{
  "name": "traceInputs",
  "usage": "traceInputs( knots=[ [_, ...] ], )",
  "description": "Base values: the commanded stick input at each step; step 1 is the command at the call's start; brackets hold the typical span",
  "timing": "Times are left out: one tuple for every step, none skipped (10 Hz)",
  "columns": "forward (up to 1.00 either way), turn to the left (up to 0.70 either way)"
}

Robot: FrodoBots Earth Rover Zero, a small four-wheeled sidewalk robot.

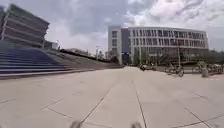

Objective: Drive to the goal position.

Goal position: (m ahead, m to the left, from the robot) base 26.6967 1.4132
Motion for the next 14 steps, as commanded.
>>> traceInputs(
  knots=[
    [0.99,-0.37],
    [0.99,-0.37],
    [0.99,-0.37],
    [0.99,-0.37],
    [0.99,-0.37],
    [0.99,-0.37],
    [0.99,-0.37],
    [0.99,-0.37],
    [0.99,-0.15],
    [0.99,0.06],
    [0.99,0.06],
    [0.99,0.06],
    [0.99,0.06],
    [0.99,0.06]
  ],
)
